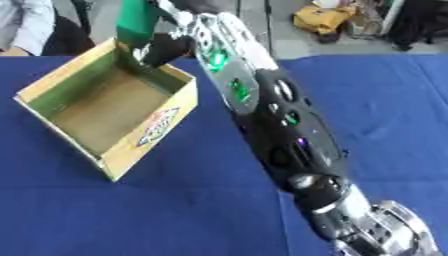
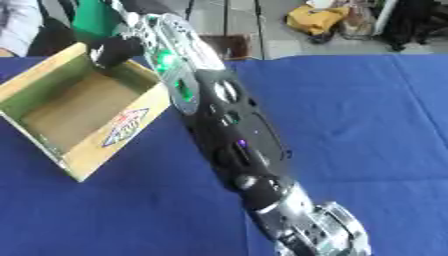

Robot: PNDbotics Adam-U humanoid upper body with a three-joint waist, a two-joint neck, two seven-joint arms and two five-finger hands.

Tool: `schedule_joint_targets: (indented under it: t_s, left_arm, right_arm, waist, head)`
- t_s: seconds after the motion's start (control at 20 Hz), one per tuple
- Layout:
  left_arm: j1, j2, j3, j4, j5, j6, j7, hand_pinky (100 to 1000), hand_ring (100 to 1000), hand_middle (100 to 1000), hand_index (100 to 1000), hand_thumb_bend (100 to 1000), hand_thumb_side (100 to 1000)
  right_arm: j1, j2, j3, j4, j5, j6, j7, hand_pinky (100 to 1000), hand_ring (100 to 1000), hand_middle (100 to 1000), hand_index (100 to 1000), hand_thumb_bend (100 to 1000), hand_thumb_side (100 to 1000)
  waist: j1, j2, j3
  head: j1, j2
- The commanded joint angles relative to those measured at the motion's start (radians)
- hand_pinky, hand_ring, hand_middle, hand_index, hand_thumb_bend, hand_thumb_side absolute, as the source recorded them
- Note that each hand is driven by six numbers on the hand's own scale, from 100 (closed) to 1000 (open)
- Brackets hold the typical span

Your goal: Pick up objects on the table and place them in the box.

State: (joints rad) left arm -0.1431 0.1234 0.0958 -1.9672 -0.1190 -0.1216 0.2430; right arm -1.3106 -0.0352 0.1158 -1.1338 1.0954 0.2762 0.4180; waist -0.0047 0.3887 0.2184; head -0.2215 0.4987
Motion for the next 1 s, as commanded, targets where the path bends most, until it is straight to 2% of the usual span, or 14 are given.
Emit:
schedule_joint_targets:
  t_s: [0.05,0.45,0.6,1.0]
  left_arm:
    - [-0.013,0.017,-0.003,-0.012,0.004,-0.001,-0.005,243,633,677,848,210,923]
    - [-0.026,0.017,-0.01,-0.016,0.009,-0.004,-0.013,242,633,677,848,212,923]
    - [-0.028,0.015,-0.011,-0.017,0.01,-0.005,-0.014,242,633,677,848,212,923]
    - [-0.033,0.014,-0.014,-0.017,0.011,-0.006,-0.019,242,633,677,848,212,923]
  right_arm:
    - [-0.018,0.032,-0.014,0.025,0.037,0.012,-0.04,748,820,615,710,100,307]
    - [-0.002,0.11,-0.048,0.115,0.105,0.035,-0.154,754,824,614,711,100,314]
    - [0.006,0.125,-0.049,0.145,0.145,0.023,-0.167,753,824,614,710,100,312]
    - [0.02,0.165,-0.055,0.194,0.182,0.026,-0.176,749,825,615,709,100,305]
  waist:
    - [0.002,-0.015,0.009]
    - [-0.009,0.007,0.062]
    - [-0.008,0.014,0.066]
    - [-0.012,0.023,0.077]
  head:
    - [-0.01,-0.017]
    - [-0.069,-0.032]
    - [-0.074,-0.035]
    - [-0.096,-0.037]
